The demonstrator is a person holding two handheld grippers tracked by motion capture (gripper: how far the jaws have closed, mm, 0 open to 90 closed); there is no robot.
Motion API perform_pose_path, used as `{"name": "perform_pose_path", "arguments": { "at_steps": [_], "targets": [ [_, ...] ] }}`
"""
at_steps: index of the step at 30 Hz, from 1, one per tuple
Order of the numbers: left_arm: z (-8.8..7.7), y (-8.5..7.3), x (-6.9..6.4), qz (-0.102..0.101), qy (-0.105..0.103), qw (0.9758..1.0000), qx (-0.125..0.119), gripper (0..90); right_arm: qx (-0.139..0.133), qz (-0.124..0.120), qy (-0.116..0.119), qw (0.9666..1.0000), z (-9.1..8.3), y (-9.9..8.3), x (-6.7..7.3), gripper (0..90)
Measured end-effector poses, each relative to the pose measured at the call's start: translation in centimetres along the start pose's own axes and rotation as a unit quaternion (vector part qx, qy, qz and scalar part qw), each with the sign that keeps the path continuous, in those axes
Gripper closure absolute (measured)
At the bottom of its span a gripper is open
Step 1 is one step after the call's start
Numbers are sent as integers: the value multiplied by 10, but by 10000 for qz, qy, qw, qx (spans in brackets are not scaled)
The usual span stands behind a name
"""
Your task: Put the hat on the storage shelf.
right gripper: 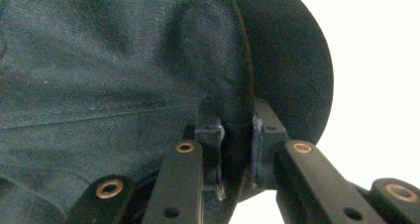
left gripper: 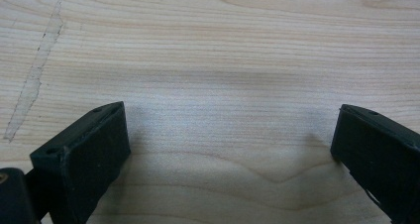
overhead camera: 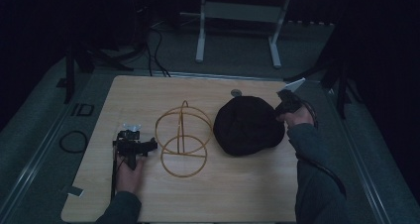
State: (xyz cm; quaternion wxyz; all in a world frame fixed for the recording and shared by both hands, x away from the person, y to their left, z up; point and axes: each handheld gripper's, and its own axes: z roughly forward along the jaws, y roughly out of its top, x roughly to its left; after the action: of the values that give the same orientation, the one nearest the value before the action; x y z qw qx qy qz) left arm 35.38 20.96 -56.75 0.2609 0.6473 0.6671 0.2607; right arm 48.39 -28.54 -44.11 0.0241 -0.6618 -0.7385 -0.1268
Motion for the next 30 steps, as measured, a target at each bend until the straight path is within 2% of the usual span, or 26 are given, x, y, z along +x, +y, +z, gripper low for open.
{"name": "perform_pose_path", "arguments": {
  "at_steps": [3,12,14,16,21,25,30],
  "targets": [
    [0,0,0,1,0,10000,0,12,35,-52,76,10000,-7,-1,0,781],
    [0,0,0,1,-2,10000,4,12,33,-144,220,9996,-43,-4,-2,779],
    [0,0,0,1,-3,10000,4,12,33,-144,220,9996,-43,-4,-2,779],
    [0,0,0,0,-2,10000,4,12,-15,-146,284,9995,-54,-5,-3,778],
    [0,0,0,-7,-1,10000,-4,12,-30,-195,312,9993,-65,-5,-2,778],
    [0,0,0,-4,-2,10000,-3,12,-15,-275,288,9992,-77,-4,3,778],
    [0,0,0,-6,-1,10000,-5,12,7,-419,400,9983,-90,-3,12,777]
  ]
}}
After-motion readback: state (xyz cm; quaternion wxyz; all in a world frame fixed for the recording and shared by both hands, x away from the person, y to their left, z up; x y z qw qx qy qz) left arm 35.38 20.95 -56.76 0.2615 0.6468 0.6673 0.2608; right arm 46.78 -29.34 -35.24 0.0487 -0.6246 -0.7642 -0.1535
